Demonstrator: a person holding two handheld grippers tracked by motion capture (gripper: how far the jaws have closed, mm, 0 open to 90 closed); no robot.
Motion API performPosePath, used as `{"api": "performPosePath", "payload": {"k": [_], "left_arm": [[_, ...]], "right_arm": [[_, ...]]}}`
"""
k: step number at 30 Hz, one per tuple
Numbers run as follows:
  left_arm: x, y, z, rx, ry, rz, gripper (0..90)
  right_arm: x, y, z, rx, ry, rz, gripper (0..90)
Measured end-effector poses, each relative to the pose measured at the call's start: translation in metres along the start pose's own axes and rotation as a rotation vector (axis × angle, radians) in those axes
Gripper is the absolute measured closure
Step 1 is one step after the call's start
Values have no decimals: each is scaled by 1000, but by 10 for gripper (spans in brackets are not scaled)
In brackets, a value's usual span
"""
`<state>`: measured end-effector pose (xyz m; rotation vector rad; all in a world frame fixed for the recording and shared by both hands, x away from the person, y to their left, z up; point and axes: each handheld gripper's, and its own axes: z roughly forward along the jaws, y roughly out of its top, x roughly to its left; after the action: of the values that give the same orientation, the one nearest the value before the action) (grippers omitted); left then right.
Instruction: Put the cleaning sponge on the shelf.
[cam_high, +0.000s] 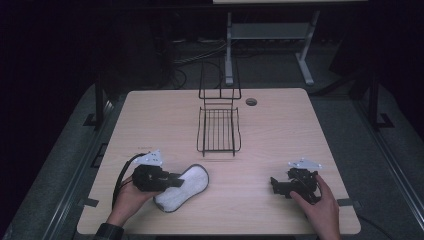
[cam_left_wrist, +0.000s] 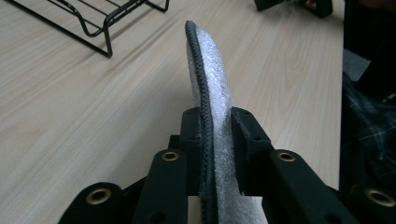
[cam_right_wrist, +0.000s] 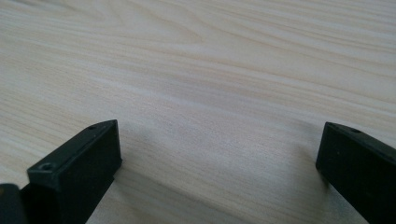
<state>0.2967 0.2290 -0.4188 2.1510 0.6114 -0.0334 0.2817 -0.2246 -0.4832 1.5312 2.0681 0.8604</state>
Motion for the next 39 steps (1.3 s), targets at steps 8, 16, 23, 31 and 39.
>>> {"api": "performPosePath", "payload": {"k": [8, 16, 23, 31, 39], "left_arm": [[-2, 2, -2, -1, 5, 3, 780], [-3, 7, -5, 2, 23, -6, 780], [2, 11, -12, -8, 42, -24, 779], [9, 17, -19, -28, 57, -47, 779], [17, 29, -24, -53, 74, -51, 779]], "right_arm": [[0, 0, 0, 0, 0, 0, 0], [0, 0, 0, 0, 0, -1, 0], [0, 0, 0, 1, 0, -2, 0], [0, 0, 0, 1, 0, -2, 0], [0, 0, 0, 0, 0, -4, 0]]}}
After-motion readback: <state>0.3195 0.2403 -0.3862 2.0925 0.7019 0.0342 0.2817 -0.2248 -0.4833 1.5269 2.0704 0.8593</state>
